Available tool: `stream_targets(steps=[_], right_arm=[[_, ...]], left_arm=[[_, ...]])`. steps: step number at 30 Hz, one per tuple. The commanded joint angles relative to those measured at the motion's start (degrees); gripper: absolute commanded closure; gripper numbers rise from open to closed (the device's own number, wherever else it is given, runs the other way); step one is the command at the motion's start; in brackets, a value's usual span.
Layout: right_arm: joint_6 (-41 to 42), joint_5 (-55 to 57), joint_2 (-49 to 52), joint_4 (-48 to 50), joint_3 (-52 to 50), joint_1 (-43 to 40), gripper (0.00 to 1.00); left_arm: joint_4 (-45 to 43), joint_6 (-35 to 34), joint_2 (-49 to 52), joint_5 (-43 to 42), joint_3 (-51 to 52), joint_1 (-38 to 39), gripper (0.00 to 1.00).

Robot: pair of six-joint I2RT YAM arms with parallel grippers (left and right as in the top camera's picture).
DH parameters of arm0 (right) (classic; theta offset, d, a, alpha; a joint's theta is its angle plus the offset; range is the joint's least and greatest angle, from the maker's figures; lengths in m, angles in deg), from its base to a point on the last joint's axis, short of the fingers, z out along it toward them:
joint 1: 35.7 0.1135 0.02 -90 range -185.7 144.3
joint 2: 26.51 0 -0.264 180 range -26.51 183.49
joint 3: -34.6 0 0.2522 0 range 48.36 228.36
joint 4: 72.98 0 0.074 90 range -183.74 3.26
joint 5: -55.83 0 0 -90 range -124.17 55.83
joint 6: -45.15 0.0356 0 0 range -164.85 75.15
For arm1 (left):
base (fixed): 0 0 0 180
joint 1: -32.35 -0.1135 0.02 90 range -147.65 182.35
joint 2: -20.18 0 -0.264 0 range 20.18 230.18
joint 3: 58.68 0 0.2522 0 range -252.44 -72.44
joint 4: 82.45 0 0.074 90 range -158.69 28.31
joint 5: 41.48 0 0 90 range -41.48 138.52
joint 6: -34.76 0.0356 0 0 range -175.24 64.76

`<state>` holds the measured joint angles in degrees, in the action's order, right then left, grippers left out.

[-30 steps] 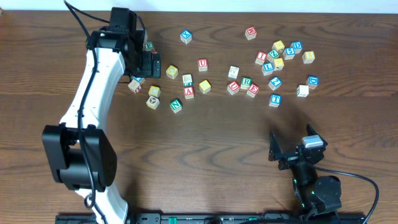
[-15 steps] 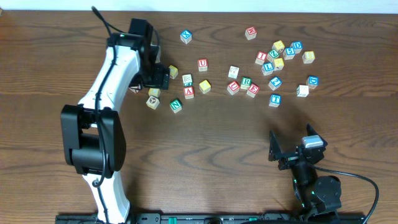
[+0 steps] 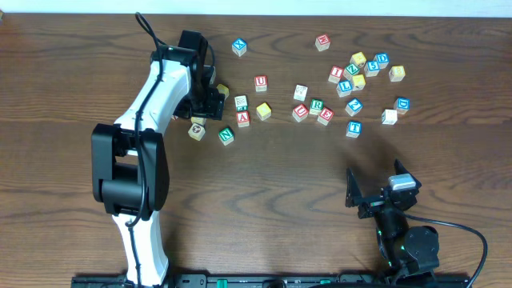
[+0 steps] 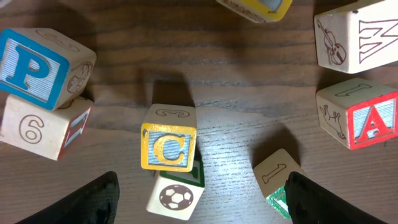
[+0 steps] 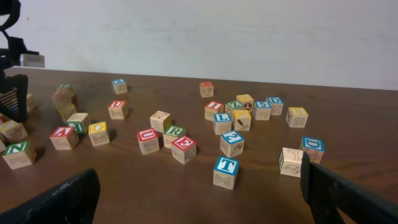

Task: Spell out CORL
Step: 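Lower the open left gripper down around the yellow C block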

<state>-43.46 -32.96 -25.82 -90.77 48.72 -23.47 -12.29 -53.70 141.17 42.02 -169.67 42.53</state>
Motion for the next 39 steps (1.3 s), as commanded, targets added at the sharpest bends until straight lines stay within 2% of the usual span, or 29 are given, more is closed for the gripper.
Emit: stream_targets(steps=[1, 9, 12, 14, 39], right_arm=[[-0.8, -0.3, -0.3, -0.3, -0.1, -0.4, 0.01], [-0.8, -0.3, -0.3, -0.3, -0.1, -0.4, 0.01], [-0.8, -0.3, -0.3, -0.3, -0.1, -0.4, 0.01], [-0.8, -0.3, -0.3, -0.3, -0.1, -0.4, 0.01], [-0.8, -0.3, -0.3, -0.3, 0.0, -0.4, 0.01]], left_arm=[[-0.4, 0.2, 0.3, 1.6, -1.2, -0.3, 0.17], [-1.5, -0.1, 0.3, 2.9, -1.2, -1.1, 0.17], [-1.4, -0.1, 0.3, 2.9, -1.2, -1.4, 0.23], [-1.5, -0.1, 0.4, 2.9, -1.1, -1.5, 0.24], [-3.7, -0.1, 3.5, 2.9, 0.5, -1.5, 0.25]])
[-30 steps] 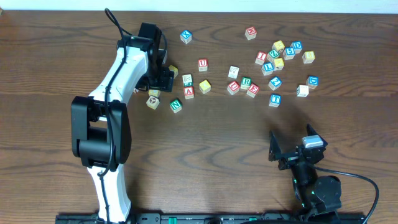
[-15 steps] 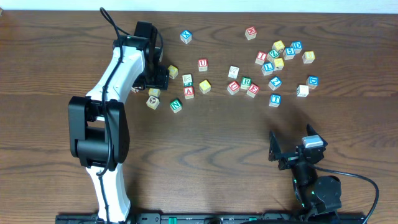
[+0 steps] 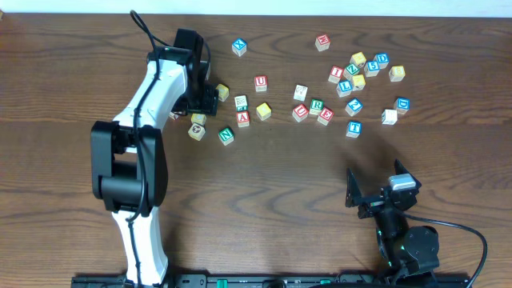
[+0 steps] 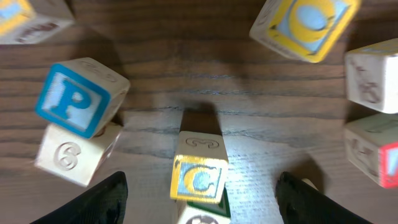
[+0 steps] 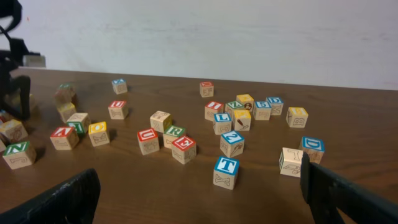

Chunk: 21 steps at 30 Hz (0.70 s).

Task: Spell out CORL
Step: 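Lower the open left gripper down around the yellow C block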

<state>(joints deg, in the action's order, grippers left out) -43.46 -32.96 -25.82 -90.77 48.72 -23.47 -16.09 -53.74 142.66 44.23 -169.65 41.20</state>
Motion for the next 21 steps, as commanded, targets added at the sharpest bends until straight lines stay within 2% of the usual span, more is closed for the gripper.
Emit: stream_targets(steps=[1, 21], right_arm=[[-0.8, -0.3, -0.3, -0.3, 0.0, -0.4, 0.01], [-0.8, -0.3, -0.3, -0.3, 0.0, -0.4, 0.01]], left_arm=[[0.0, 0.0, 2.0, 0.7, 0.5, -0.2, 0.25], [-2.4, 0.0, 2.0, 0.7, 2.9, -0.2, 0.27]])
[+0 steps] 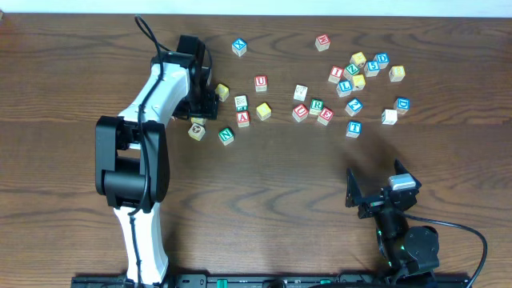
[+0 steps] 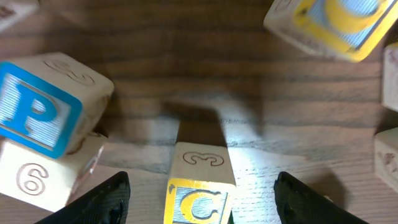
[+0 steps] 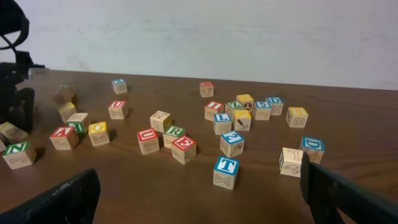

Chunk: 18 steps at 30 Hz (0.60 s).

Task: Spell out CORL
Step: 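Lower the open left gripper down around the yellow C block, then close the left gripper on the yellow C block and lift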

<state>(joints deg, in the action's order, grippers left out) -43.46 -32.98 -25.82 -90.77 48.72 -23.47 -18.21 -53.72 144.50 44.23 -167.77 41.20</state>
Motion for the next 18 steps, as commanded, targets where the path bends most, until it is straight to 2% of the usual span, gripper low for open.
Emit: stream_targets(steps=[1, 6, 9, 18], right_arm=[[-0.8, -0.3, -0.3, -0.3, 0.0, -0.4, 0.01], [-0.8, -0.3, -0.3, -0.3, 0.0, -0.4, 0.01], [-0.8, -0.3, -0.3, -0.3, -0.1, -0.4, 0.01], [-0.8, -0.3, -0.3, -0.3, 0.0, -0.4, 0.01]], left_arm=[[-0.5, -0.1, 0.2, 0.7, 1.2, -0.2, 0.27], [-0.5, -0.1, 0.2, 0.7, 1.3, -0.2, 0.27], [-0.5, -0.1, 0.2, 0.7, 1.4, -0.2, 0.32], [-0.5, -0.1, 0.2, 0.7, 1.5, -0.2, 0.32]])
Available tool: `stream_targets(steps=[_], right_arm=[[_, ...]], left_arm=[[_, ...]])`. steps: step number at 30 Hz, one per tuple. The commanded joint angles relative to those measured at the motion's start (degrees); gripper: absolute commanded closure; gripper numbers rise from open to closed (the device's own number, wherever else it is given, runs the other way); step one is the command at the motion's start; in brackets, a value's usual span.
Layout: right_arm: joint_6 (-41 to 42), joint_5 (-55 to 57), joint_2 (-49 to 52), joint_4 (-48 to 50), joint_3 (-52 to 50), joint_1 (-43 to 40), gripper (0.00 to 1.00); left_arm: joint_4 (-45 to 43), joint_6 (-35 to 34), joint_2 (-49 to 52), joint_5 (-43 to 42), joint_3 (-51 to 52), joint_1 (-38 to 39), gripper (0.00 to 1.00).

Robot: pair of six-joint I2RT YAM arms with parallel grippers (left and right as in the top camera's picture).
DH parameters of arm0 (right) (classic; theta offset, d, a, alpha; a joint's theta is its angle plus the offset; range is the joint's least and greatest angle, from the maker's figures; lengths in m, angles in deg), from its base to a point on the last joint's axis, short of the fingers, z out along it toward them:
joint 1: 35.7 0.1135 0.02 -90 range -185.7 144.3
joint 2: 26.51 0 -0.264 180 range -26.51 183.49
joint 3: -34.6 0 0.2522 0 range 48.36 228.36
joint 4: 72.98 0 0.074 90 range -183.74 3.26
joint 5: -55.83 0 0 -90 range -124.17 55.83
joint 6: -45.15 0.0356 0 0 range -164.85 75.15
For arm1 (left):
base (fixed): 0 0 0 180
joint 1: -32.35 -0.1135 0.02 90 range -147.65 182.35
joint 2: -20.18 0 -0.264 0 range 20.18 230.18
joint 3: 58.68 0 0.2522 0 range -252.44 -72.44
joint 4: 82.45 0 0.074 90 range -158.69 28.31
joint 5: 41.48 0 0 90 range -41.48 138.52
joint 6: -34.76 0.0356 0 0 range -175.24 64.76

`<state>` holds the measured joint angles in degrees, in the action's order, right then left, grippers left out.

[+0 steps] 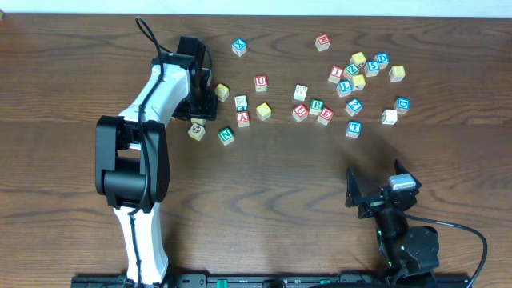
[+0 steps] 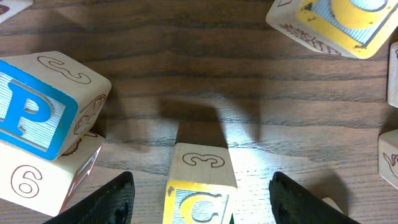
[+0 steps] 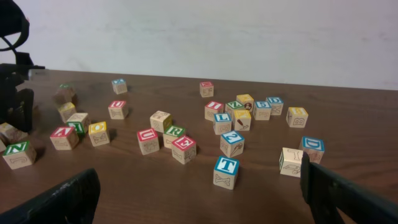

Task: Spell out CORL
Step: 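Close the left gripper on the yellow C block and lift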

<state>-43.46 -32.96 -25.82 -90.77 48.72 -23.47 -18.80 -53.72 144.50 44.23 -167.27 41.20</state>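
Observation:
The yellow C block (image 2: 199, 190) lies on the table between the two fingers of my left gripper (image 2: 200, 208), which is open and low over it, its fingers (image 2: 109, 202) clear of the block's sides. From overhead, the left gripper (image 1: 200, 102) covers the C block. A yellow O block (image 2: 336, 22) lies just beyond it, and shows from above as the O block (image 1: 222, 91). The green R block (image 3: 174, 132) and blue L block (image 3: 222, 118) sit further right. My right gripper (image 3: 199, 202) is open and holds nothing, near the table's front right.
A blue P block (image 2: 34, 112) rests on a 6 block (image 2: 37, 180), close to the left finger. N (image 1: 226, 135) and A (image 1: 243, 119) blocks lie just right of the left gripper. A T block (image 3: 226, 167) and a cluster of several blocks (image 1: 360, 68) fill the back right.
The left gripper has sunk very slightly, and the C block now looks sharp and a touch larger between its open fingers. The right arm has not moved.
The left gripper first hung open, higher over the C block, with P, 6, A and other blocks in view. It then stood lower and centred on C. Now it is low, with its open fingers either side of C. The right arm stayed parked.

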Motion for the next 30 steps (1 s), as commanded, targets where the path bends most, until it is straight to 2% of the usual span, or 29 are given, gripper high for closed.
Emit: stream_targets(steps=[1, 15, 21, 23, 30], right_arm=[[-0.8, -0.3, -0.3, -0.3, -0.1, -0.4, 0.01], [-0.8, -0.3, -0.3, -0.3, -0.1, -0.4, 0.01], [-0.8, -0.3, -0.3, -0.3, 0.0, -0.4, 0.01], [-0.8, -0.3, -0.3, -0.3, 0.0, -0.4, 0.01], [-0.8, -0.3, -0.3, -0.3, -0.1, -0.4, 0.01]], left_arm=[[0.1, -0.1, 0.2, 0.7, 1.1, -0.2, 0.32], [-2.2, -0.1, 0.2, 0.7, 3.9, -0.2, 0.32], [-2.5, 0.0, 0.2, 0.7, 3.9, -0.2, 0.53], [-2.6, -0.1, 0.2, 0.7, 3.9, -0.2, 0.55], [-2.8, -0.1, 0.2, 0.7, 3.9, -0.2, 0.73]])
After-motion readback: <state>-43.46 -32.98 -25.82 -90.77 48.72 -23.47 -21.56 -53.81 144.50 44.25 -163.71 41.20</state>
